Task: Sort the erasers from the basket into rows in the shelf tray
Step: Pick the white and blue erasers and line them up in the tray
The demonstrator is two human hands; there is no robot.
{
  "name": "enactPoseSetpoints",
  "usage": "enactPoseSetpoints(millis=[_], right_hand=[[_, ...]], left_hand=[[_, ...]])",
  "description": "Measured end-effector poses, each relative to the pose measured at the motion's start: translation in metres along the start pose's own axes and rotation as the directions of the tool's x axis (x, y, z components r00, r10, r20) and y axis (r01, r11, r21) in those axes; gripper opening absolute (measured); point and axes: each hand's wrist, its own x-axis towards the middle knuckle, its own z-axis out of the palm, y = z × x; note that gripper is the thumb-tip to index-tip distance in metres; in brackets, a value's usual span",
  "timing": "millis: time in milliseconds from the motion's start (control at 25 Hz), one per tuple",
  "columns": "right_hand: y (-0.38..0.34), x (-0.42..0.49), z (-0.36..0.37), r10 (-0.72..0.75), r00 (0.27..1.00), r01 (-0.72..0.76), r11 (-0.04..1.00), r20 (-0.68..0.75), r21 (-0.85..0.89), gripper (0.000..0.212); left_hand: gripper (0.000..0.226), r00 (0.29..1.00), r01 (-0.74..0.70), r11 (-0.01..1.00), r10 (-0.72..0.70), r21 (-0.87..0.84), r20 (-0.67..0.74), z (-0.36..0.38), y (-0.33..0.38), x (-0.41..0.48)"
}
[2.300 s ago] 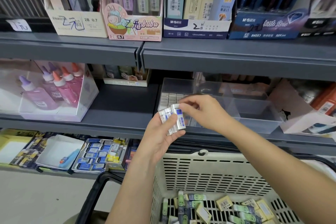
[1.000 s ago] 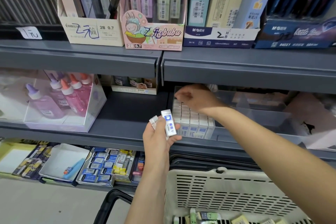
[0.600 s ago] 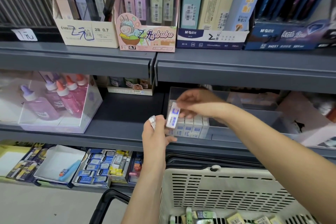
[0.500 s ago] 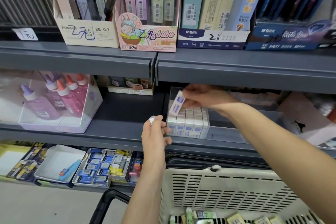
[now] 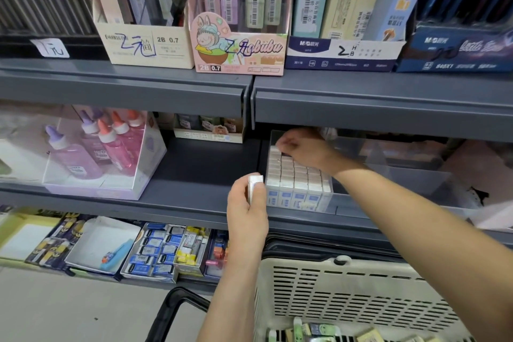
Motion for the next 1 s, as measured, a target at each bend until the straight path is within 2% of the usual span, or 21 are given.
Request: enactPoseSetpoints(millis=[120,240,280,360,480,560,640,720,800,920,1000], right_hand=[[-0.001,-0.001,0.000,-0.016,1.000,0.017,0.994,0.011,-0.103,0.024],[-0.011,-0.018,-0.003,-0.107,0.991,0.093,0.984,-0.084,-0.151,0.026],[-0.017,-0.026,-0.004,-0.120,0.988,0.105,0.984,-0.101,-0.145,0.025],[-0.032,-0.044,-0.004,-0.128,0.991,0.124,0.988,-0.040,-0.092,0.026],[-0.052,-0.066,-0.004,-0.113,0.986,0.121,0.991,0.123,-0.063,0.029],[-0.057,-0.073,-0.005,-0.097,0.987,0.107,0.991,0.127,-0.074,0.027],[-0.056,-0.076,-0.009,-0.052,0.993,0.049,0.998,0.109,0.029,0.018],[-0.052,-0.076,-0.016,-0.007,0.993,-0.020,0.975,0.120,0.221,0.007],[-0.045,-0.074,-0.024,0.017,0.989,-0.070,0.929,0.148,0.364,0.013],[-0.032,-0.062,-0.037,0.039,0.994,-0.078,0.911,0.105,0.404,0.010],[-0.021,-0.038,-0.041,0.082,0.996,-0.091,0.912,0.040,0.399,0.018]], left_hand=[[0.032,0.996,0.090,0.990,-0.092,-0.106,-0.013,0.001,0.001,0.001],[0.038,0.987,0.160,0.962,-0.161,-0.220,0.011,-0.001,0.004,0.002],[0.038,0.985,0.170,0.953,-0.171,-0.250,0.018,-0.001,0.006,0.001],[0.038,0.986,0.169,0.949,-0.164,-0.266,0.040,-0.001,0.007,0.001],[0.035,0.994,0.079,0.981,-0.065,-0.176,0.082,0.001,0.008,-0.002],[0.029,0.995,-0.022,0.998,0.026,-0.052,0.092,0.002,0.008,-0.004],[0.027,0.994,-0.079,0.997,0.080,-0.020,0.072,0.003,0.008,-0.005],[0.025,0.997,-0.064,0.996,0.067,-0.053,0.049,0.004,0.009,-0.006],[0.028,0.999,-0.028,0.997,0.030,-0.067,0.031,0.004,0.008,-0.005],[0.029,1.000,-0.018,0.999,0.019,0.035,-0.010,0.004,0.004,-0.003],[0.035,1.000,0.004,0.994,-0.007,0.111,0.022,0.005,0.000,-0.001]])
